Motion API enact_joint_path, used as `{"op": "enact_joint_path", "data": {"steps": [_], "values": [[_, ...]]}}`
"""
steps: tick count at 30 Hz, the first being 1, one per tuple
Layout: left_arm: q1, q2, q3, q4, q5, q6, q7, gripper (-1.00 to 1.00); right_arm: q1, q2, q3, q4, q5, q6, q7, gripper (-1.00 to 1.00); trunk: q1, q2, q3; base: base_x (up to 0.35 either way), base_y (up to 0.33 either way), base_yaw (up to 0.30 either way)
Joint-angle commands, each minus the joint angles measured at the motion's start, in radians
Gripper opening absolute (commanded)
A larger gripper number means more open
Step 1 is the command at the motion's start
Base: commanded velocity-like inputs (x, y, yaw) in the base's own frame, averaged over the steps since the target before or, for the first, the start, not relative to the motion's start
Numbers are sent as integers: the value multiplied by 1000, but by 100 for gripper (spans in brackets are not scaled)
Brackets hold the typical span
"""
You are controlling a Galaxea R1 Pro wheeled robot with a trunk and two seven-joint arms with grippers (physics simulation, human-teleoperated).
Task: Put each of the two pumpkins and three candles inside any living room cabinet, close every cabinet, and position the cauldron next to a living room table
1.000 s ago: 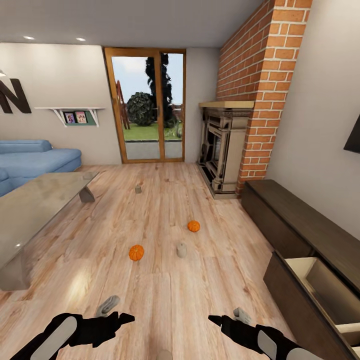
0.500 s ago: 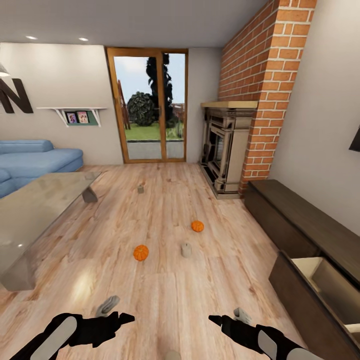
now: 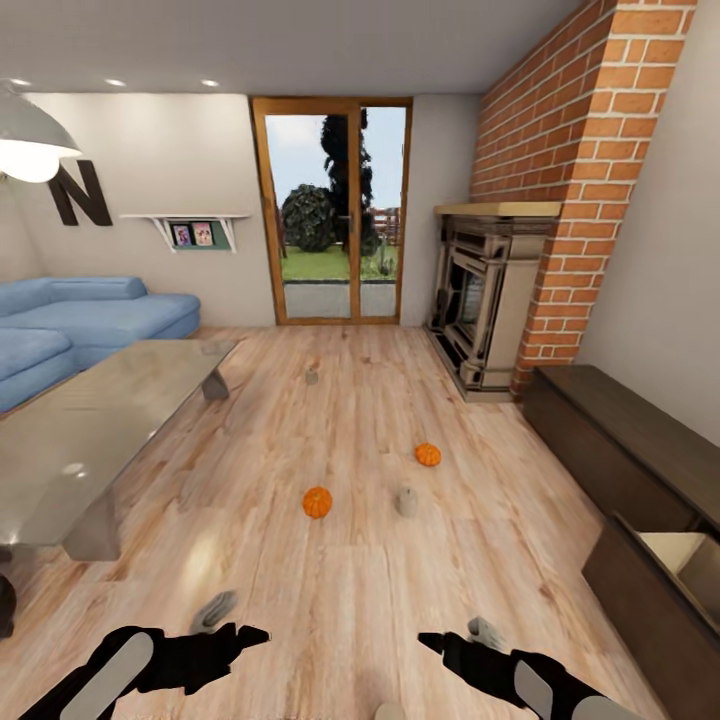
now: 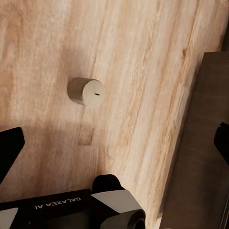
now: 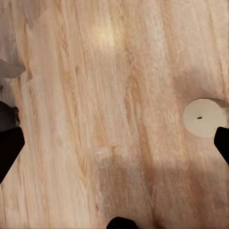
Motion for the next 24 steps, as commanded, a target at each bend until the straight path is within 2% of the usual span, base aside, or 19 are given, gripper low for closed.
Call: {"op": "enact_joint_path", "data": {"steps": [1, 6, 8, 12, 13, 15, 17, 21, 24], "values": [[-1, 2, -3, 1, -3, 0, -5, 100, 0, -1, 6, -1, -10, 7, -19, 100, 0, 0, -1, -3, 29, 286], [-4, 5, 3, -4, -4, 1, -3, 100, 0, 0, 7, -3, -5, 7, -124, 100, 0, 0, -1, -1, 9, 290], [-9, 7, 11, -9, -5, 6, 20, 100, 0, -1, 7, -4, -4, 7, -148, 100, 0, 0, -1, 0, 2, 292], [-52, 13, 31, -39, -5, 16, 184, 100, 0, 0, 7, -4, -3, 7, -177, 100, 0, 0, -1, 0, 1, 292], [-70, 10, 35, -44, -4, 17, 242, 100, 0, 0, 7, -4, -3, 7, -184, 100, 0, 0, -1, 0, 0, 292], [-106, 0, 40, -51, 0, 18, 352, 100, 0, 0, 7, -5, -3, 8, -201, 100, 0, 0, -1, 0, 0, 292], [-132, -26, 40, -61, -1, 19, 443, 100, 0, 0, 8, -6, -3, 8, -226, 100, 0, 0, -1, 0, 0, 292], [-146, -64, 36, -64, -3, 20, 541, 100, 0, 2, 7, -7, -3, 8, -296, 100, 0, 0, -1, 0, 0, 292], [-149, -73, 27, -74, -2, 20, 566, 100, 0, 4, 7, -7, -4, 8, -384, 100, 0, 0, -1, 0, 0, 292]]}}
